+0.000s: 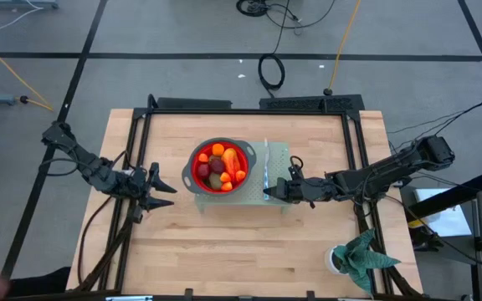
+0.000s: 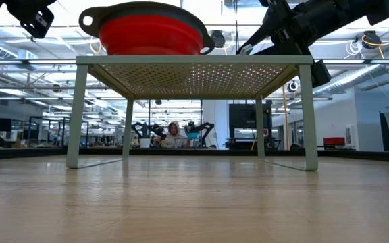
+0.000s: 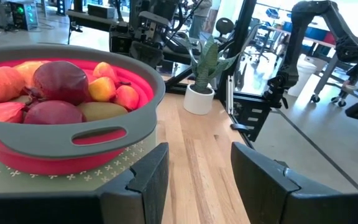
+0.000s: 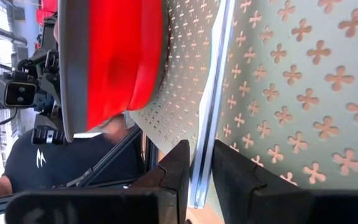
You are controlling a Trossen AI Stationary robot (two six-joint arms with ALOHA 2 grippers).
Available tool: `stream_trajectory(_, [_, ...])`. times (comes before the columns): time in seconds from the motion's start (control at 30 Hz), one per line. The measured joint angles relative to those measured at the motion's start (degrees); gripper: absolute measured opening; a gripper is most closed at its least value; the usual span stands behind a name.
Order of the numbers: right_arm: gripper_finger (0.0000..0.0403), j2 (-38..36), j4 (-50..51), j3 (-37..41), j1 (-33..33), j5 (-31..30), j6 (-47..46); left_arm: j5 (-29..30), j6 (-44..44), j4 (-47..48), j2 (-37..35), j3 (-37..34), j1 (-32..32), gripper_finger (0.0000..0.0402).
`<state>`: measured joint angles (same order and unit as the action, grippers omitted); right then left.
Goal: Pick & Place Fruit
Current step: Put the blue table knife on the shelf
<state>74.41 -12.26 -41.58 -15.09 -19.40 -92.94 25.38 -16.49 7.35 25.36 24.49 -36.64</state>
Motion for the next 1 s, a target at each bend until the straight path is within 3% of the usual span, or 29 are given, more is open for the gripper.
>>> stream_trajectory(0.17, [0.0059, 0.0, 1.2, -0.3, 0.0, -1.4, -0.5, 0.0, -0.1, 0.0, 0.0, 0.0, 0.0, 0.0173])
stream_trajectory(0.43, [0.0052, 0.2, 13.8, -6.7, 0.0, -1.3, 1.3, 0.0, -0.2, 0.0, 0.0, 0.0, 0.0, 0.0173])
stream_trajectory(1.0, [0.0049, 0.2, 13.5, -6.8, -0.8, -1.4, -1.1, 0.1, -0.2, -0.3, 0.0, 0.0, 0.0, 0.0173])
